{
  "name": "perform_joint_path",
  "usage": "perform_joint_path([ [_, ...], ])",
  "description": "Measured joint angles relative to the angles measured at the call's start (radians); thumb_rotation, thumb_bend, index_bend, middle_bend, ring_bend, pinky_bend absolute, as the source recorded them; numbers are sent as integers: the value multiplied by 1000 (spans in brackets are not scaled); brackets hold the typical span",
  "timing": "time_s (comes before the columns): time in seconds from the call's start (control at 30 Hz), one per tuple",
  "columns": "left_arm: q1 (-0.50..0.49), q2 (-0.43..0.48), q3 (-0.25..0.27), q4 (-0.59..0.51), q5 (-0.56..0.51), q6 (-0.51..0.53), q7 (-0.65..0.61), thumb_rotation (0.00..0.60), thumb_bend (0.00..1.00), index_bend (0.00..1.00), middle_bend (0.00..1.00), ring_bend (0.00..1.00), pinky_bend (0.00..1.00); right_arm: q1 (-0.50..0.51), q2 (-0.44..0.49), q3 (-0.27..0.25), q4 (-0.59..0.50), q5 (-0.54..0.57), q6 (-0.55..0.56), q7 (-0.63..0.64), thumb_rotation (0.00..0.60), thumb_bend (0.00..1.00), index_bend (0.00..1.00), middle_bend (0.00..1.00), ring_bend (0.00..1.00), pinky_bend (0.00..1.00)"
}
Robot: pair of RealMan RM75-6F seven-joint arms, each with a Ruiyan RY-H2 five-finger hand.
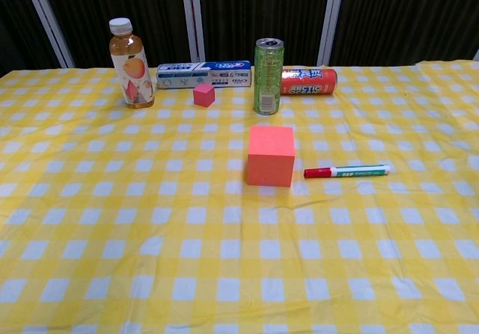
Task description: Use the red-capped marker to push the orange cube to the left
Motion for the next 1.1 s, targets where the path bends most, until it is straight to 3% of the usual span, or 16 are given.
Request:
perform_joint_path([
  [0.1, 3, -1, 1, -1, 1, 5, 2, 600, 0, 0, 0, 0, 2, 2, 2, 1, -12, 10, -10, 8, 600, 386, 51, 0, 0, 90],
  [0.3, 3, 0, 0, -4, -1, 5, 2, 600, 0, 0, 0, 0, 2, 18, 8, 13, -55, 29, -37, 20, 600, 385, 274, 17, 0, 90],
  [0.6, 0, 2, 0, -3, 5, 2, -9, 600, 0, 0, 0, 0, 2, 115, 2, 79, -218, 90, -159, -112, 600, 386, 293, 31, 0, 90],
  [0.83, -5, 11, -1, -5, 0, -9, -30, 600, 0, 0, 0, 0, 2, 244, -73, 171, -293, 288, -300, -316, 600, 385, 298, 31, 0, 90],
  [1.1, -8, 19, 3, -6, 8, -12, -44, 600, 0, 0, 0, 0, 2, 387, -239, 243, -250, 560, -392, -492, 600, 386, 332, 40, 0, 90],
])
